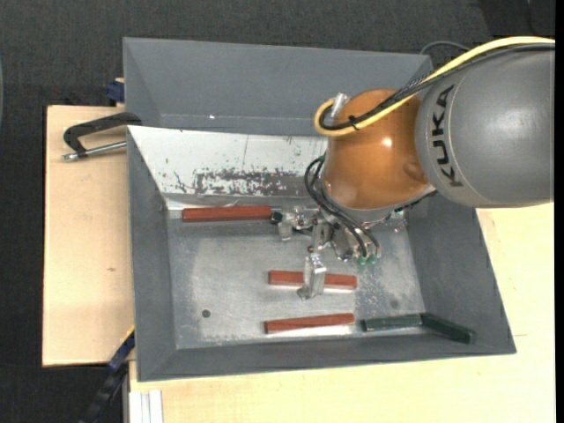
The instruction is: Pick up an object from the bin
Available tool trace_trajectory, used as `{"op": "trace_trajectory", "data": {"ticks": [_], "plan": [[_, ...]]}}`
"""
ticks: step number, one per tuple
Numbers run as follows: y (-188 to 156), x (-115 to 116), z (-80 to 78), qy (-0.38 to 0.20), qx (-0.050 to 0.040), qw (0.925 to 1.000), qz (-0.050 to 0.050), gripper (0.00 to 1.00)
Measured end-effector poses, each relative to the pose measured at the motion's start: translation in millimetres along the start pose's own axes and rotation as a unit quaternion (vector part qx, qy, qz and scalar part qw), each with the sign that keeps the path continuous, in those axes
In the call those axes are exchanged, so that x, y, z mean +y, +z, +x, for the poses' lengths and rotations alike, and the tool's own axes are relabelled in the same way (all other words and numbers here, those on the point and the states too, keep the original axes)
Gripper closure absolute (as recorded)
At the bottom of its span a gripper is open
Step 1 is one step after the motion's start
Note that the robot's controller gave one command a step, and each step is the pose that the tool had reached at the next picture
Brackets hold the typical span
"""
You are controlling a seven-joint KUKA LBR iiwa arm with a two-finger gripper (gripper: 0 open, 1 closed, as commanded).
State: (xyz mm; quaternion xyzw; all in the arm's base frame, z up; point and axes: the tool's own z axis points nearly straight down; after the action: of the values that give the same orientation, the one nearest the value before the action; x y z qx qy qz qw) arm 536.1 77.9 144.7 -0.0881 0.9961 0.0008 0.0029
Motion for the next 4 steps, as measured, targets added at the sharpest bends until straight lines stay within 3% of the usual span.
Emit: {"op": "trace_trajectory", "data": {"ticks": [1,2,4], "plan": [[63.6,-16.0,3.6,0.107,0.0016,0.9943,0.0,0.0],[74.0,-54.2,11.1,0.014,0.0026,0.9999,0.0,1.0],[69.6,-53.8,12.4,0.013,0.0041,0.9999,0.0,1.0]]}}
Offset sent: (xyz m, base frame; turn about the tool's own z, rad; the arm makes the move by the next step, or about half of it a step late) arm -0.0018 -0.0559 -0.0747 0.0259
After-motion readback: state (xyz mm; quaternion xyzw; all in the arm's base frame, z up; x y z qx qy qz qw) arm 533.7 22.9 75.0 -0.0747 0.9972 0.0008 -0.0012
